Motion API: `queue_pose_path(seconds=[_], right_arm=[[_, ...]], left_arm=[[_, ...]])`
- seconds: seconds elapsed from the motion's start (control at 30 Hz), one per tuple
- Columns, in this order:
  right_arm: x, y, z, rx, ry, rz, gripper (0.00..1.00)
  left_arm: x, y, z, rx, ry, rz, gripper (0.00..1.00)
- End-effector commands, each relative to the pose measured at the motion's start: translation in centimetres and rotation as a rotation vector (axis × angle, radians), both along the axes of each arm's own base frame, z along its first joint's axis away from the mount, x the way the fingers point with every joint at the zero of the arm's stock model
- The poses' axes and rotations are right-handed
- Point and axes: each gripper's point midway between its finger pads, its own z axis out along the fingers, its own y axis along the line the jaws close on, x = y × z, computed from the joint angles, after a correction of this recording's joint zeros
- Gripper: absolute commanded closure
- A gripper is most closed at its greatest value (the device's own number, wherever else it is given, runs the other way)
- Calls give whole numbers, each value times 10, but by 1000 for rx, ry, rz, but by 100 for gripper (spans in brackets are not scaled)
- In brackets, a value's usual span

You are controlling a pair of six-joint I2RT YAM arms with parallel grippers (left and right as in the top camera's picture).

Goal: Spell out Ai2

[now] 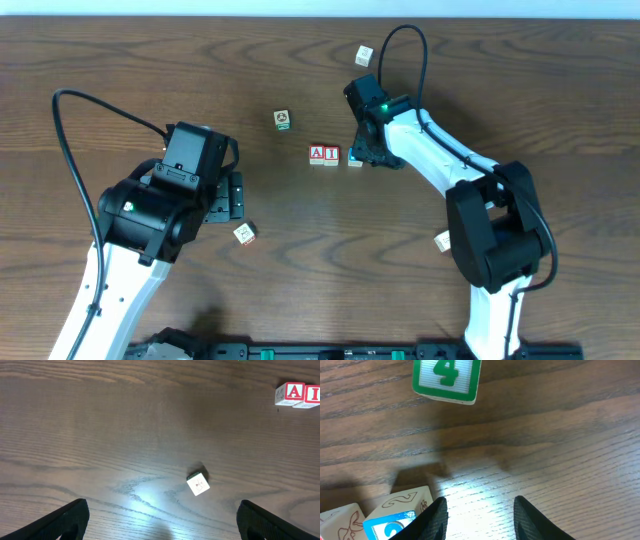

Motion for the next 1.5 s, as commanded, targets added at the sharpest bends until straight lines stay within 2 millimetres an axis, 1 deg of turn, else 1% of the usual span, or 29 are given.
queue_pose_path(seconds=[0.0,0.5,0.73,1.13,1.47], right_arm=[[0,1,-6,24,12,-18,58],[2,12,-6,81,8,-8,58],[8,15,-5,91,-15,-1,57],[4,24,-5,113,-6,8,55],[0,22,-6,107,9,4,54]], left_arm=[[2,1,4,-2,-6,-1,5],[2,1,4,-2,-6,-1,5],[2,0,4,-3,-6,-1,5],[2,0,4,-3,-7,-1,5],[2,0,4,-3,-7,-1,5]])
